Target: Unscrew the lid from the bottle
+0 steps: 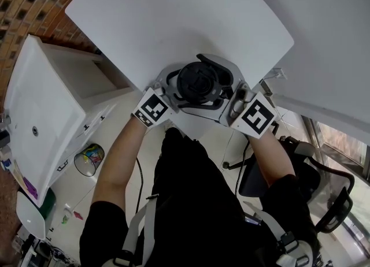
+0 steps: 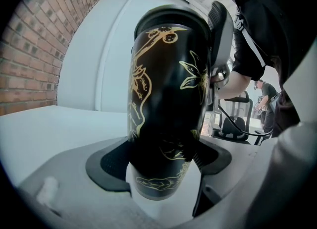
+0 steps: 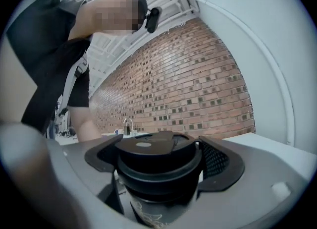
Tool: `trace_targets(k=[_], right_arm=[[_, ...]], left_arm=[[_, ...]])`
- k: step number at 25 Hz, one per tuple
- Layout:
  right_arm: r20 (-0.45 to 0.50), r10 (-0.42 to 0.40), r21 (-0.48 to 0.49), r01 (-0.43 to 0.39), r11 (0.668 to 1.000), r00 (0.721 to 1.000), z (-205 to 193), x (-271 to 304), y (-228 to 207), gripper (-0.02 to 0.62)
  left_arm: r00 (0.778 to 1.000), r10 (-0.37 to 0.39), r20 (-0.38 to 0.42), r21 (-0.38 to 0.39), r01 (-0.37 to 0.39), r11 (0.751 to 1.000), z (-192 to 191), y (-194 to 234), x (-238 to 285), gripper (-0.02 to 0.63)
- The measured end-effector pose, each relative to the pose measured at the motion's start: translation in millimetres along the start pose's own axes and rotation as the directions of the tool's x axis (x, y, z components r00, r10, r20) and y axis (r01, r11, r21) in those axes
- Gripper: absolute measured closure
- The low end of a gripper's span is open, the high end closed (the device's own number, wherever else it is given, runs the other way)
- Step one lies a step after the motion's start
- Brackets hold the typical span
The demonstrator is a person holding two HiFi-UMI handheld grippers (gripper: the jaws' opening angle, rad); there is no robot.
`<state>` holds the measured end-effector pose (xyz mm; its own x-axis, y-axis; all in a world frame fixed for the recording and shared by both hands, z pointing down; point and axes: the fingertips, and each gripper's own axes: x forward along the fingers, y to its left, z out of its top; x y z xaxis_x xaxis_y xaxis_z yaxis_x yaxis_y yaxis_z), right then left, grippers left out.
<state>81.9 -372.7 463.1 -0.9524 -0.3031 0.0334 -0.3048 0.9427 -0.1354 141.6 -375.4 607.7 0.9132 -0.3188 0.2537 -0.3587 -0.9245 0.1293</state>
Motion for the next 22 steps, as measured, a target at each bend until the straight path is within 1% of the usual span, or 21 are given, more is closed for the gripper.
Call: trace_targets(k=[2,4,10,14,17,22], right_arm=[[0.044,-0.012,0.016,0.011,1.000,0.999,13,1,-2,0.124],[0.061,-0.024,0.013,0.023,1.000,0.998,21,1,-4,0.124],[0.075,-0.070,0.022,0.069,0.997,0.995,27,-13,-6,0.124],[0.082,-0.116,0.042,0.113,0.993,0.990,27,-32,-10,0.124],[0.084,-0.136,0.013,0.135,0.991,0.987,22,-47,-13,0.124],[0.097,-0.149,0.009,0.149,0.989,0.984,24,-56,-7,0.124]], left_arm=[[1.000,-0.001,-0.001,-0.002,0.001,1.000,0,0,0,0.215],[1.000,-0.001,-0.001,-0.002,0.000,1.000,0,0,-1,0.215],[1.000,0.011,0.005,0.012,-0.011,1.000,2,0,-1,0.215],[0.999,0.052,0.006,0.047,-0.052,0.998,4,1,-2,0.212],[0.997,0.082,0.012,0.012,-0.082,0.997,3,2,-5,0.206],[0.992,0.123,-0.006,-0.040,-0.123,0.992,-6,2,-25,0.207]])
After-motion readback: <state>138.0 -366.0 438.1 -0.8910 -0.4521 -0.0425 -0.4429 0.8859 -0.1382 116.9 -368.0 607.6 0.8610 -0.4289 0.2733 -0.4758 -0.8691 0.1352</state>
